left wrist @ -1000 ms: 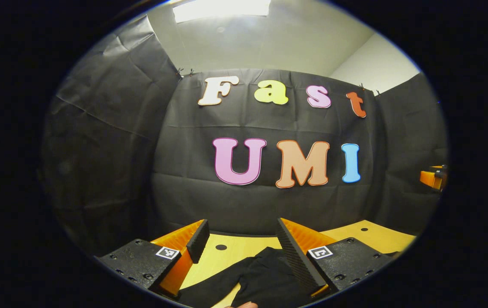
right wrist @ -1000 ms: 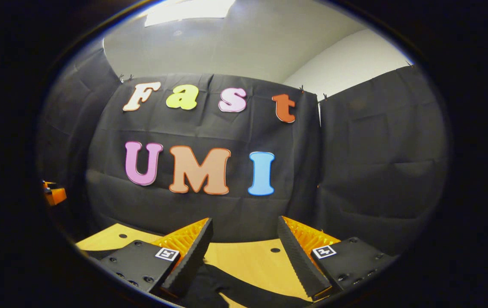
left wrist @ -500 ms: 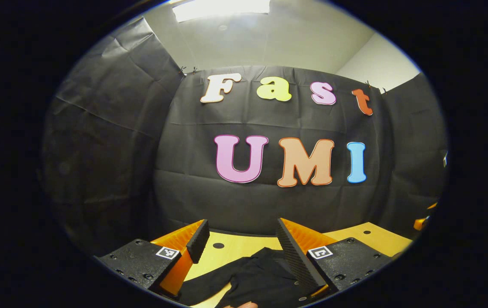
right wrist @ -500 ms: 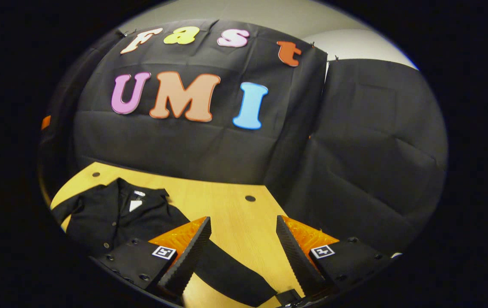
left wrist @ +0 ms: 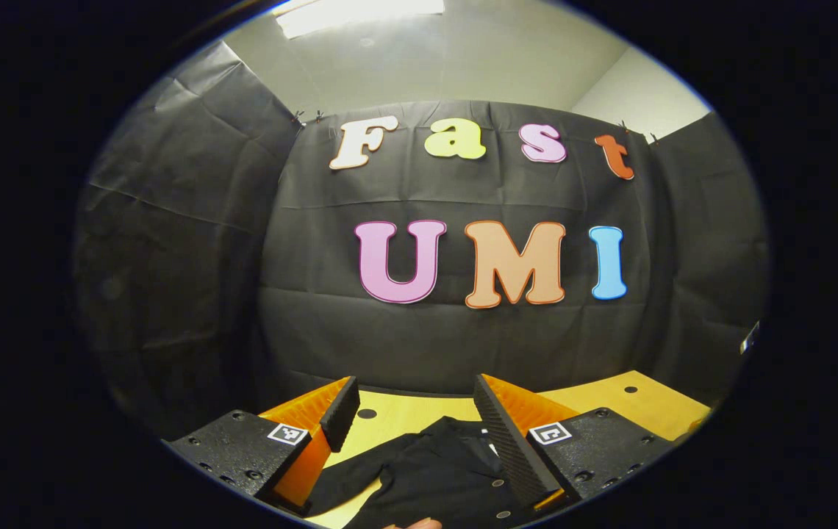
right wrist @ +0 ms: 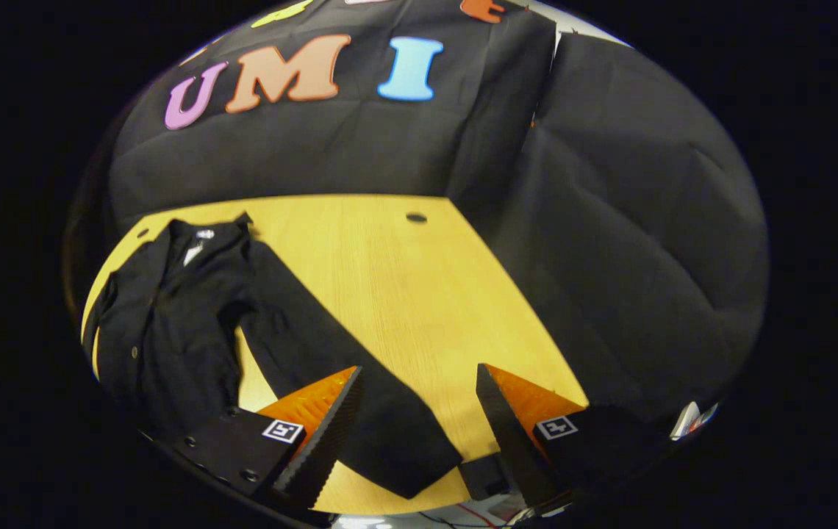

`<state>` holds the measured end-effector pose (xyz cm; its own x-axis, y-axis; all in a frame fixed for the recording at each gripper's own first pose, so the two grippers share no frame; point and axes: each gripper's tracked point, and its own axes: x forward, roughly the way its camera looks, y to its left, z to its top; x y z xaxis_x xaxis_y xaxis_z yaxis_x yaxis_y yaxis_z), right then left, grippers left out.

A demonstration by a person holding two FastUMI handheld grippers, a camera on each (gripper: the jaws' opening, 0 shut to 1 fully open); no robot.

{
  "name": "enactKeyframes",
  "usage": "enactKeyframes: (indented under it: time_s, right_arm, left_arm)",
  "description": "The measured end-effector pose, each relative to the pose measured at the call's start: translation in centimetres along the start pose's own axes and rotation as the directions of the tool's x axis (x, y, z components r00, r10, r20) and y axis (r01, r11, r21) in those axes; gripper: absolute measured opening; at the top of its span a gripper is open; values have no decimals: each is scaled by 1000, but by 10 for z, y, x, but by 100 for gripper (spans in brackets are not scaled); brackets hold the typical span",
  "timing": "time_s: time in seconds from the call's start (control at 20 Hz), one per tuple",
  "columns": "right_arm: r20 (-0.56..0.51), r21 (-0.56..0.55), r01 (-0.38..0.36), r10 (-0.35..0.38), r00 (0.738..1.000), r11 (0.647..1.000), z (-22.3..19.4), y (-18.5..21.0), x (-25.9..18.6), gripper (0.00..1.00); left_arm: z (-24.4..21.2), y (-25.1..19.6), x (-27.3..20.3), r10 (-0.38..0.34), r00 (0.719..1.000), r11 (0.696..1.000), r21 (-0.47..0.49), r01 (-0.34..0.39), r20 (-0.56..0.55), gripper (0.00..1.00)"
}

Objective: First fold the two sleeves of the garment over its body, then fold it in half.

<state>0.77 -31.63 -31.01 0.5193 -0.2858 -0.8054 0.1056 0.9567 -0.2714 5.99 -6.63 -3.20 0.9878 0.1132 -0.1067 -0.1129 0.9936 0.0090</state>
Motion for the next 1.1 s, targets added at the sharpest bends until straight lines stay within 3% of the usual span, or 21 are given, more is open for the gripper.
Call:
enactKeyframes:
  time_s: [0.35, 0.55, 0.7, 0.9, 1.0, 1.1]
  right_arm:
    - [-170, -38, -20, 13, 985, 999, -57, -14, 42, 98]
    - [-260, -17, -97, 89, 961, 995, -71, -7, 41, 97]
    - [-321, 12, -151, 147, 935, 988, -78, -5, 42, 87]
    - [-411, -60, -262, 215, 886, 963, -81, -1, 40, 87]
    - [-435, -100, -296, 226, 872, 950, -80, 5, 38, 80]
    - [-443, -154, -346, 249, 861, 925, -78, 18, 38, 61]
  left_arm:
    - [-5, -16, -2, 21, 999, 999, 37, -19, -34, 93]
    - [-7, -26, -2, 15, 999, 999, 50, -13, -42, 93]
    - [-9, -35, -2, 4, 999, 998, 55, -1, -53, 93]
    - [-11, -39, -1, -1, 998, 998, 63, 5, -58, 94]
    - [-11, -38, -1, 4, 998, 998, 63, 0, -60, 94]
    - [-13, -37, -1, 13, 998, 998, 58, -9, -63, 94]
